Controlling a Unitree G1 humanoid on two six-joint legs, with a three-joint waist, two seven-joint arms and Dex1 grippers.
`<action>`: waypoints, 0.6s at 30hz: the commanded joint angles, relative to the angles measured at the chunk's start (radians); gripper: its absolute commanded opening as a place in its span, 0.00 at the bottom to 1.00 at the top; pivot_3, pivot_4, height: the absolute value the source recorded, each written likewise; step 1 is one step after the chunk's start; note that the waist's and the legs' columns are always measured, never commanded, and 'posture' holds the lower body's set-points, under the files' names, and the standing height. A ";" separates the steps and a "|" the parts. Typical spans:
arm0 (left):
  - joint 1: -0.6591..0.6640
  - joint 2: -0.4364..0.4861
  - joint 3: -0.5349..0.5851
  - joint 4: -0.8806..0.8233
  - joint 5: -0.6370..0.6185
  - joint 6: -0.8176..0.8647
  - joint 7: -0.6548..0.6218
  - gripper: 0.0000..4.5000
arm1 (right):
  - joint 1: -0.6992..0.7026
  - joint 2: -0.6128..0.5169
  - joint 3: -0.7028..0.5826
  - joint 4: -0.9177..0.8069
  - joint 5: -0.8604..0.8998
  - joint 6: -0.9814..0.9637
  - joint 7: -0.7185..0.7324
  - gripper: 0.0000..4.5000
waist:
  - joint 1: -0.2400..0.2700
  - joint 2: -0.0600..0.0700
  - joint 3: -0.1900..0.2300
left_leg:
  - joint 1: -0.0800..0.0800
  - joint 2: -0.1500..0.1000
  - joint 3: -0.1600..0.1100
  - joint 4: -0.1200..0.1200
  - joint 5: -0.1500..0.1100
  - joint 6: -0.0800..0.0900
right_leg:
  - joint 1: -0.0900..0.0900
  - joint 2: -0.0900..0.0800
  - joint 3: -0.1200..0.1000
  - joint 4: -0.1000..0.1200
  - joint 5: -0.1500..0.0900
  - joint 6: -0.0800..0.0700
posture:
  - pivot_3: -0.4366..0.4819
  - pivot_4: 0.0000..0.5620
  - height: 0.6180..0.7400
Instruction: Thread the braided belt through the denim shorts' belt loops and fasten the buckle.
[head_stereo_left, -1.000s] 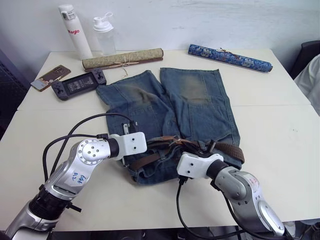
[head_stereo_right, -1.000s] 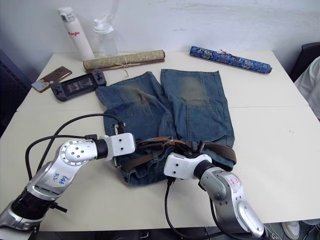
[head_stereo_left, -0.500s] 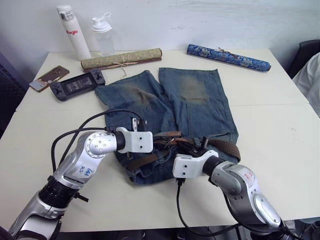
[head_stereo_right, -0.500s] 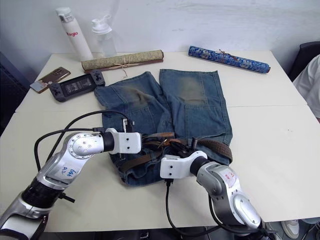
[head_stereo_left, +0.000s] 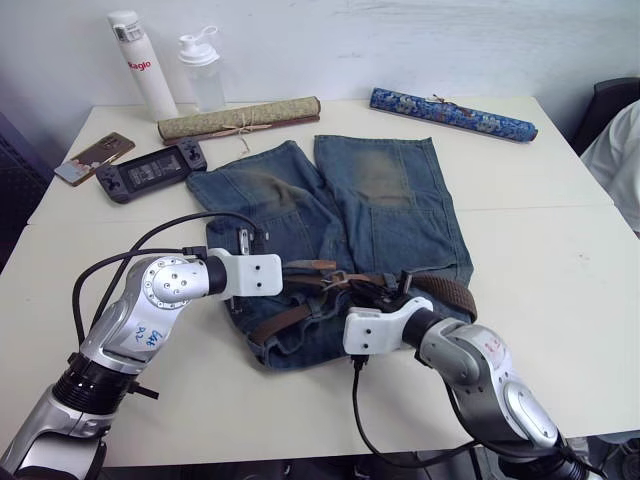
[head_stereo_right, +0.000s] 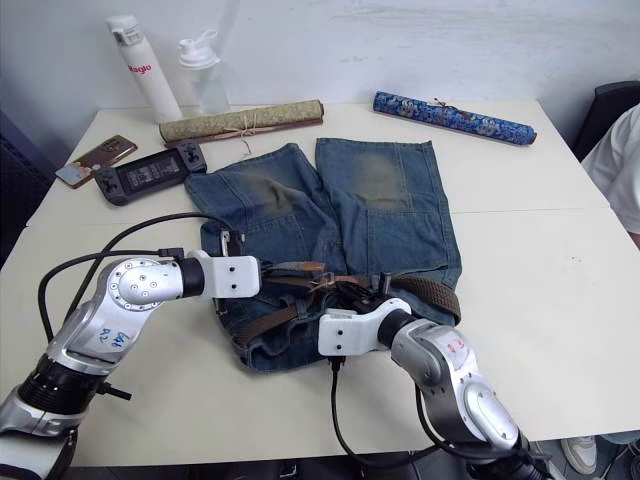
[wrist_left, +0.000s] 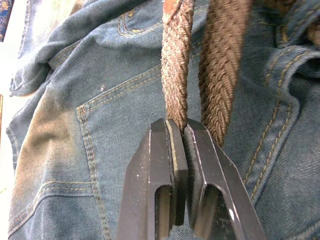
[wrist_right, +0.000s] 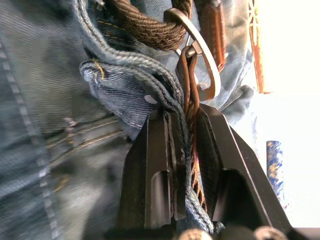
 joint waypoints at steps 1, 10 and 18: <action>-0.015 0.024 0.021 -0.008 0.005 -0.028 -0.021 0.00 | -0.037 0.006 0.001 0.011 0.006 -0.045 0.004 0.03 | 0.000 0.000 0.000 | 0.000 0.000 0.000 0.000 0.000 0.000 | 0.000 0.000 0.000 0.000 0.000 0.000 | 0.48 0.27 0.82; -0.031 0.030 0.020 -0.005 0.011 -0.049 -0.046 0.00 | -0.074 0.014 -0.008 0.050 0.013 -0.075 0.005 0.03 | -0.001 0.000 0.000 | 0.000 0.000 0.000 0.000 0.000 0.000 | 0.000 0.000 0.000 0.000 0.000 0.000 | 0.48 0.27 0.82; -0.039 0.047 0.039 -0.010 0.006 -0.049 -0.063 0.00 | -0.067 0.027 -0.020 0.056 0.009 -0.057 0.006 0.03 | -0.001 0.000 0.000 | 0.000 0.000 0.000 0.001 0.000 0.000 | 0.000 0.000 0.000 0.001 0.000 0.000 | 0.48 0.27 0.82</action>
